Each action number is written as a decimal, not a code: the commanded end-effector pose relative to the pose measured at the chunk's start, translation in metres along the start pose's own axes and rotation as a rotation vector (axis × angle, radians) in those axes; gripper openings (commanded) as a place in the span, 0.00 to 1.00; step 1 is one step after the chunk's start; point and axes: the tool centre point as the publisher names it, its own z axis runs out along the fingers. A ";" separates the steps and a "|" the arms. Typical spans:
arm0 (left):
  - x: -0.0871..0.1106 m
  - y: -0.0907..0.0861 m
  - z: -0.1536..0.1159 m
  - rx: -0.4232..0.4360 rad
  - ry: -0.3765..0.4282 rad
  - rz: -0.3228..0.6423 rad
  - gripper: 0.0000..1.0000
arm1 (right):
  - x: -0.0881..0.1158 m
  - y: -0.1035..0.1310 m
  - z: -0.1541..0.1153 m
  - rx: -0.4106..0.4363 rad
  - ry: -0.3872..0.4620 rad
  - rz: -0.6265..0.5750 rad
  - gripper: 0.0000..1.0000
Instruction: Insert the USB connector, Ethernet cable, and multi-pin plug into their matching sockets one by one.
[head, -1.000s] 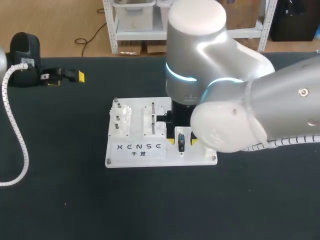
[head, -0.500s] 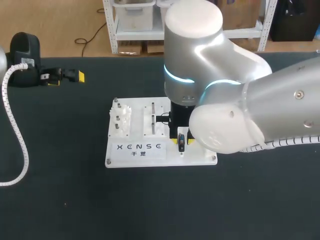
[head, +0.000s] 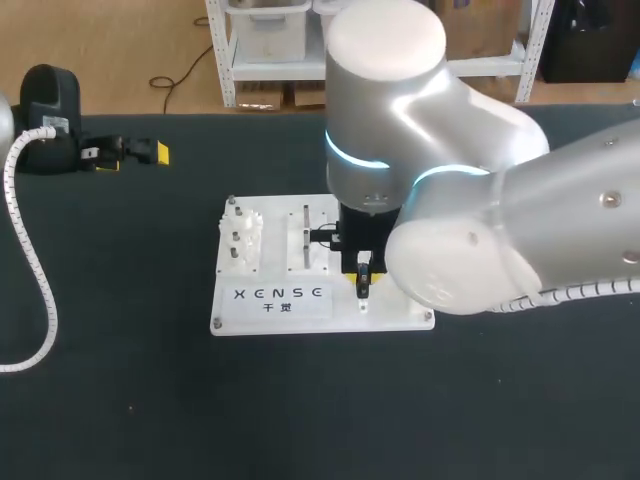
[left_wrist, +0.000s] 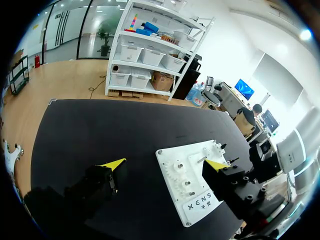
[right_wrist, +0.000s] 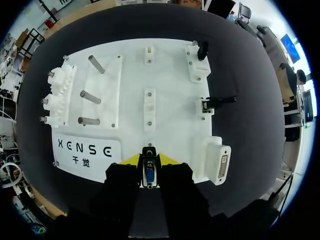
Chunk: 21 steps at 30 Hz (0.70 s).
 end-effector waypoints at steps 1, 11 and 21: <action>0.000 0.000 0.000 0.000 0.000 0.000 1.00 | 0.007 -0.006 -0.014 -0.010 -0.038 0.010 0.00; 0.000 0.000 0.000 0.000 0.000 0.000 1.00 | 0.000 -0.030 -0.055 -0.025 -0.068 0.030 0.00; 0.000 0.000 0.000 0.000 0.000 0.000 1.00 | 0.000 -0.059 -0.066 -0.003 -0.080 0.060 0.00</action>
